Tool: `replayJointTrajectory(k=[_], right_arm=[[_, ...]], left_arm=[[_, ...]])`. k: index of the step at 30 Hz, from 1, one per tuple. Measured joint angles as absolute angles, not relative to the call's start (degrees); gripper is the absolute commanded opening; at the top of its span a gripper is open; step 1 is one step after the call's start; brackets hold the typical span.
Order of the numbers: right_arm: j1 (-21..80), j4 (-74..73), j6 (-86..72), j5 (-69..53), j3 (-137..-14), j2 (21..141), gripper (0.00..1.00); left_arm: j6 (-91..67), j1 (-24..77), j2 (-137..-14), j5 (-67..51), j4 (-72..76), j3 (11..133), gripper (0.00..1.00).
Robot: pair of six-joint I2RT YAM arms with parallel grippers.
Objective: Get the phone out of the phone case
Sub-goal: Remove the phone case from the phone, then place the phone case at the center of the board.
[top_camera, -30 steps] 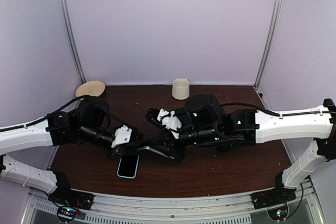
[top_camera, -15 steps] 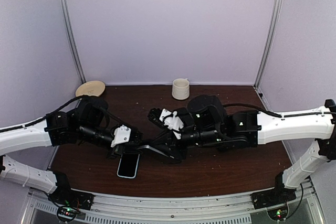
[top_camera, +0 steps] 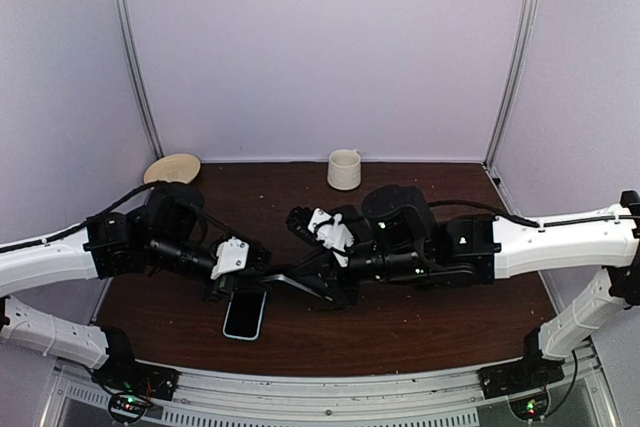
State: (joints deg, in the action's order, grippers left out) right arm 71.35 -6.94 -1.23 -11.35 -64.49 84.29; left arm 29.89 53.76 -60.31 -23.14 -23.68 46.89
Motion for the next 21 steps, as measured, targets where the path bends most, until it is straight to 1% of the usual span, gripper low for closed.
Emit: replayJointTrajectory(k=[7,13,21], right_arm=[[71.4,-7.4,-1.7,-9.8,-63.4,83.1,0.0],[71.3,-16.1,-2.0,-6.7,-61.5,82.6,0.0],[71.2,-22.2,-4.8,-3.4,-61.5,81.9,0.0]], left_arm=[[29.8,53.4,-59.7,-23.0,-24.1,46.9,0.0],[29.8,52.4,-58.2,-22.2,-25.6,46.9,0.0],[29.6,52.4,-57.6,-21.4,-25.6,46.9,0.0]])
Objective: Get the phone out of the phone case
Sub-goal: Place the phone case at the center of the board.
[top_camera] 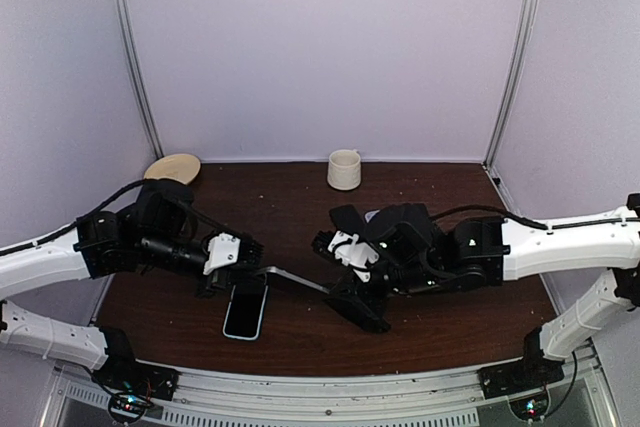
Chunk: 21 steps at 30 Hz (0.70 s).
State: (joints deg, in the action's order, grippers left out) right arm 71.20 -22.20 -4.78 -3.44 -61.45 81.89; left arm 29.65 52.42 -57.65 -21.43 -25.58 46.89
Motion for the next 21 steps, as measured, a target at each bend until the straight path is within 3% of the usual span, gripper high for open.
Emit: replayJointTrajectory(k=[12,21], right_arm=[[62.9,-30.2,-14.9,-9.1,-56.6,74.5,0.0],[48.4,-28.5,-19.0,-16.3,-54.4,76.6,0.0]], left_arm=[[28.7,50.0,-57.1,-13.5,-21.0,46.9,0.0],[27.4,49.1,-56.9,-9.5,-19.3,46.9,0.0]])
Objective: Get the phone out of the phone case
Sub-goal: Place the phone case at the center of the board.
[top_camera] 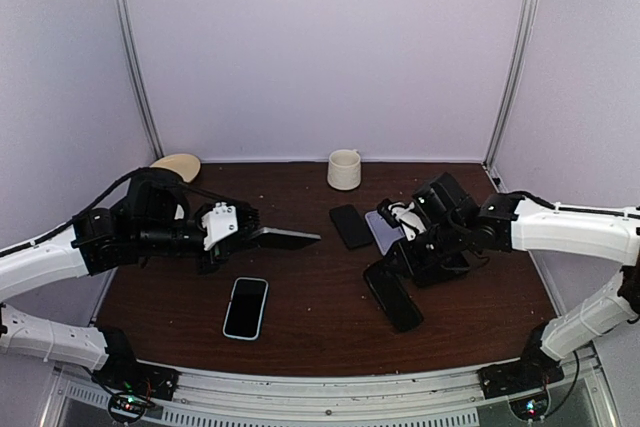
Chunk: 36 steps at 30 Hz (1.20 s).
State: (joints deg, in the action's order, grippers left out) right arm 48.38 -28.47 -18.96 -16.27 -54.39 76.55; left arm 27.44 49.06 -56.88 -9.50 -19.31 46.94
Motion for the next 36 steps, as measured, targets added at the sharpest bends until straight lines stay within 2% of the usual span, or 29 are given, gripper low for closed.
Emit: replayJointTrajectory(k=[8,10,15,28,30,32,33,36], right_arm=[[39.6,-21.9,-19.8,-23.7,-53.4,86.5,0.0],[38.0,-21.1,-19.3,-24.7,-53.6,88.6,0.04],[36.3,-24.1,-15.9,-24.2,-57.4,93.7,0.28],[36.1,-32.6,-7.3,-16.7,-66.4,91.9,0.66],[36.7,-32.7,-5.7,-15.7,-66.5,88.7,0.76],[37.4,-31.9,-4.4,-14.6,-66.4,85.3,0.94],[38.0,-31.2,-4.4,-14.1,-66.3,83.8,0.99],[41.1,-26.9,-2.0,-11.9,-64.5,78.5,1.0]], left_arm=[[27.2,49.0,-56.9,-9.2,-19.3,46.9,0.0],[27.1,49.0,-56.9,-9.2,-19.3,47.0,0.0],[26.9,49.0,-56.9,-9.2,-19.3,46.9,0.0],[26.3,48.9,-56.9,-9.2,-19.3,47.0,0.0],[26.0,48.9,-56.9,-9.2,-19.3,47.0,0.0],[25.3,48.9,-57.1,-9.2,-19.4,47.2,0.0],[24.9,48.9,-57.4,-9.2,-19.4,47.4,0.0],[23.2,48.8,-58.5,-9.2,-19.5,48.4,0.0]])
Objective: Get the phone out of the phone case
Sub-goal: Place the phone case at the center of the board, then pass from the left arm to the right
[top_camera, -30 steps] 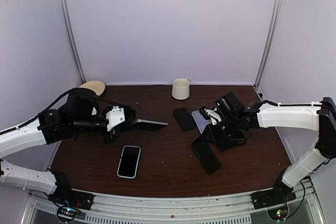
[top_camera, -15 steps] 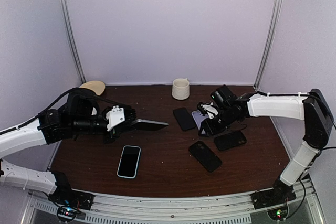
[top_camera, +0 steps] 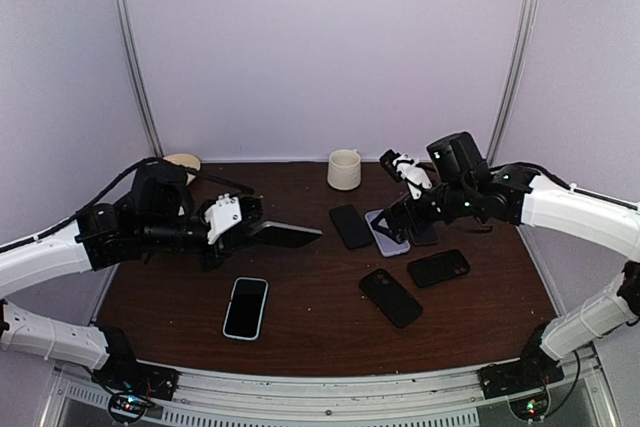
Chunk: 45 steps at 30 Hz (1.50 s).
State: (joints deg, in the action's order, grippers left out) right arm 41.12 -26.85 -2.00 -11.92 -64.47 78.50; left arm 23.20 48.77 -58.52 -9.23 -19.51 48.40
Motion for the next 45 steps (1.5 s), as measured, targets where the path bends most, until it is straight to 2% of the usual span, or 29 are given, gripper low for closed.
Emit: replayJointTrajectory(k=[5,20,27,34,45], right_arm=[[45.6,-21.0,2.2,-8.6,-60.3,74.1,0.99],[59.3,2.4,23.9,3.6,-55.8,75.7,0.99],[60.6,7.0,31.4,3.3,-57.9,81.1,0.99],[61.3,8.7,34.2,3.2,-62.2,84.2,0.99],[61.4,9.5,33.9,1.7,-66.9,88.9,0.99]], left_arm=[[18.2,47.8,-61.2,-9.2,-19.4,50.7,0.0],[-9.4,45.3,-70.5,-8.6,-20.1,61.6,0.0],[-20.3,40.7,-75.5,-19.3,-23.7,68.3,0.0],[-28.7,37.6,-76.5,-30.7,-23.2,68.4,0.0],[-31.0,37.4,-76.5,-37.7,-22.2,68.4,0.0]])
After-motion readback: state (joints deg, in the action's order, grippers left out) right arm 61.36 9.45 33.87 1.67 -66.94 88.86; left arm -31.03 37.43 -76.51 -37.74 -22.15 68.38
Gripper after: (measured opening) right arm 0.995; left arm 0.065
